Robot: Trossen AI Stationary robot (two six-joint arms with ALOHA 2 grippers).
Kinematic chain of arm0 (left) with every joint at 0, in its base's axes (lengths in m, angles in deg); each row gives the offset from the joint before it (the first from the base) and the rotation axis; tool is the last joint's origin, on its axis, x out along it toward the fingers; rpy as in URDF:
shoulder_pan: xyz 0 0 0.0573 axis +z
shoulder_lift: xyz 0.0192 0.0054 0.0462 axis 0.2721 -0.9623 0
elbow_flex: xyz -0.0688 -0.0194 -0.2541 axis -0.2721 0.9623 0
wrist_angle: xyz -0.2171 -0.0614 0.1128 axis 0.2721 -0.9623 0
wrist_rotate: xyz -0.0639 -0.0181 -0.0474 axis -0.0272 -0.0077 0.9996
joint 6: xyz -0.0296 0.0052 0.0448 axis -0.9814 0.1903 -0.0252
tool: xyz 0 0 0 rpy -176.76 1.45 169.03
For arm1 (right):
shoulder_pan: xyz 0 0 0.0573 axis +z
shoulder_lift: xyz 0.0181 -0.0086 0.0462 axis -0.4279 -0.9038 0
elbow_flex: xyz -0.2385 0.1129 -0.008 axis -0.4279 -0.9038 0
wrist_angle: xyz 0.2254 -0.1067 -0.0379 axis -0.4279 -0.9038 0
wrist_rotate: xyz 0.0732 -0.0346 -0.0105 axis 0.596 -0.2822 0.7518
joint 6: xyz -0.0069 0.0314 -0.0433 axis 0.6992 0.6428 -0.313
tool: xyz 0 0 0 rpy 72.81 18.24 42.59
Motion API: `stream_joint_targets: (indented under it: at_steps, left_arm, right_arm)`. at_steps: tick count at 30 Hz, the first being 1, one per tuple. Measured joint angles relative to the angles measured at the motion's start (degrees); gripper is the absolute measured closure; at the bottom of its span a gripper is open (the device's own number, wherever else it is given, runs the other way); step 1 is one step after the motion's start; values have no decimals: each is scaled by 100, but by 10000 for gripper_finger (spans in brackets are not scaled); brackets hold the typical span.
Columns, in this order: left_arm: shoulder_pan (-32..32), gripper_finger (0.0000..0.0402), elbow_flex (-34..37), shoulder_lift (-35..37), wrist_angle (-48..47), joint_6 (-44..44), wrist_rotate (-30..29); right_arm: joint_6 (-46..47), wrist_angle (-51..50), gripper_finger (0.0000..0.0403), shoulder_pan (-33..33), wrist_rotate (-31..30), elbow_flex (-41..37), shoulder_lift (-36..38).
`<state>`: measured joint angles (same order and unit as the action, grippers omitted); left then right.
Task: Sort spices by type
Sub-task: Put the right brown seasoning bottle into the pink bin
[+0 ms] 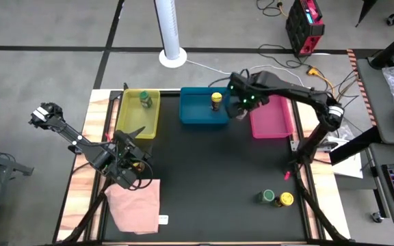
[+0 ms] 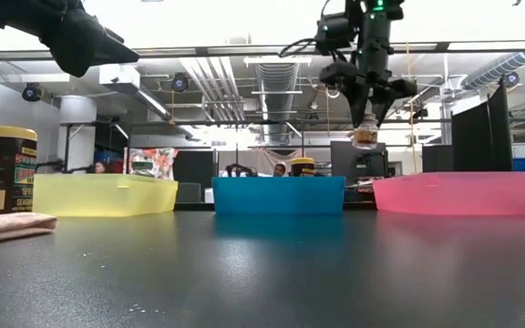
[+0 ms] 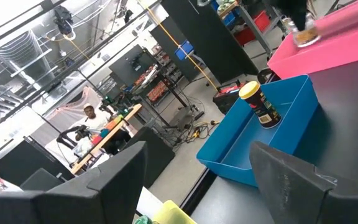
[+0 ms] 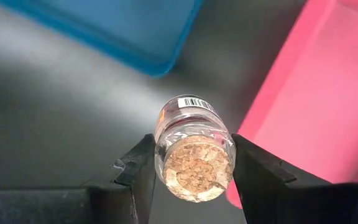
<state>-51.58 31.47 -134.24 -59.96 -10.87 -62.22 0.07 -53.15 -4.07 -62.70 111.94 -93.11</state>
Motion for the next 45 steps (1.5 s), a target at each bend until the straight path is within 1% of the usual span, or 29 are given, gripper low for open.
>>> stream_joint_targets:
  at_steps: [6,13,20,33,35,45]
  left_arm:
    - [0,134,0,0,2,-62,0]
    - [0,134,0,0,2,-139,10]
    - [0,134,0,2,3,-234,295]
    - [0,134,0,2,3,-464,357]
    - [-2,134,0,2,0,-466,466]
    - [-2,134,0,2,2,-564,557]
  right_arm:
    - [-484,-131,235,-659,-2,0,3]
    - [-828,-127,235,-1263,-44,0,3]
    - [-1082,-106,235,-1751,-48,-2,3]
    - [-1510,-29,235,-2160,-332,-175,3]
    - [-1556,36,235,-2205,-348,-259,3]
    - [-1729,581,234,-2391,-348,-917,3]
